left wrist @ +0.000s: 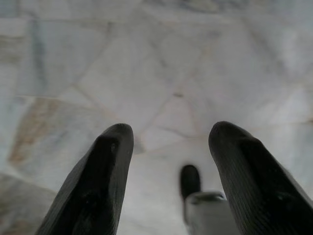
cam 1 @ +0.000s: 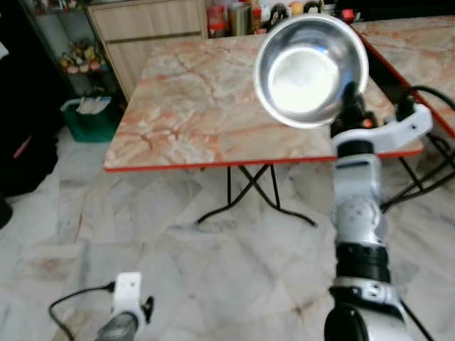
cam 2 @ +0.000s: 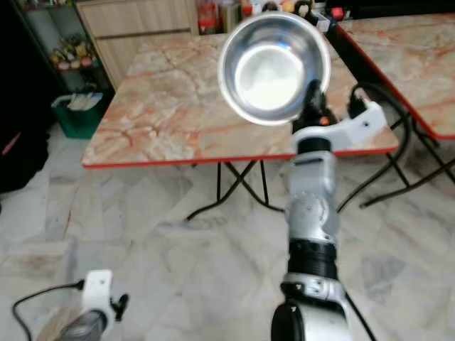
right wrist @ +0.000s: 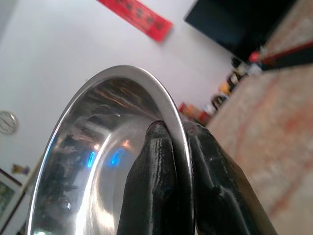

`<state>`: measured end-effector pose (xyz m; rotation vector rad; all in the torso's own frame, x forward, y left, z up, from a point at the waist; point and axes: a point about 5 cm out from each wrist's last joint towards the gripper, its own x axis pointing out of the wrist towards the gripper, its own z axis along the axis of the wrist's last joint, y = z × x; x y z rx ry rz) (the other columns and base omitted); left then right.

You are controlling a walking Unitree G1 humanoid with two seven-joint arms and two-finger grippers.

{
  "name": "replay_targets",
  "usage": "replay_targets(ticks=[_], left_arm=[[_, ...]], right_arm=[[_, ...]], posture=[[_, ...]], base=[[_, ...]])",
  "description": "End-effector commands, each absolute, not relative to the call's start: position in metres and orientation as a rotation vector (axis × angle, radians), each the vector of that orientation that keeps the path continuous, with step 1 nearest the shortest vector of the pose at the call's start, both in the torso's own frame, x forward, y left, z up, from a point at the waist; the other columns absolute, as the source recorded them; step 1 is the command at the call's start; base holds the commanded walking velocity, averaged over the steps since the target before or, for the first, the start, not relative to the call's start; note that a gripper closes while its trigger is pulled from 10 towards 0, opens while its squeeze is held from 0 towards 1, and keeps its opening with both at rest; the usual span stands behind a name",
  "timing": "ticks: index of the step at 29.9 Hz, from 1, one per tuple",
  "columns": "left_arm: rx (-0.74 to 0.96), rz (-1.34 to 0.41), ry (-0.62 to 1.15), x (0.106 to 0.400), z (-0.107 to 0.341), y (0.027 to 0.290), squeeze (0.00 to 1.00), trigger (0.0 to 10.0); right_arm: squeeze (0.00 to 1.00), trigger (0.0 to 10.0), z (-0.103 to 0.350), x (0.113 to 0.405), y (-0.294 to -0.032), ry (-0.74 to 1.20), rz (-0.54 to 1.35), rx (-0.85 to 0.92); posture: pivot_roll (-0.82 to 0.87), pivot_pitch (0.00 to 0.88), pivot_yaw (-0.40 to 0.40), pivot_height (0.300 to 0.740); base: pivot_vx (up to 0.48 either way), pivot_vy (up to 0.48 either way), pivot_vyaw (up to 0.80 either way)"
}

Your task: Setting the table

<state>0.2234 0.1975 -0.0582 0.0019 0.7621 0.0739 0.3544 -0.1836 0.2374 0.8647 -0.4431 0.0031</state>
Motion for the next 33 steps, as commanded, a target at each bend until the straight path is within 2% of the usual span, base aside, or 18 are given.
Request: replay_targets(ticks=[1, 33], left_arm=[[0.022, 0.108, 0.770, 0.2200, -0.0580, 0.2107, 0.00, 10.0], [0.029, 0.111, 0.792, 0.2153, -0.0606, 0.2137, 0.00, 10.0]], right_arm=[[0.00, 10.0, 0.2498, 0.3556, -0.1660, -0.460, 0.071, 0.866], [0.00, 10.0, 0.2426, 0.3541, -0.1659, -0.424, 0.051, 0.866]], posture=[[-0.03, 0.050, 0.043, 0.740], [-0.03, 0.087, 0.053, 0.740]], base=[[0.296, 0.000, 0.43], [0.313, 0.000, 0.00]])
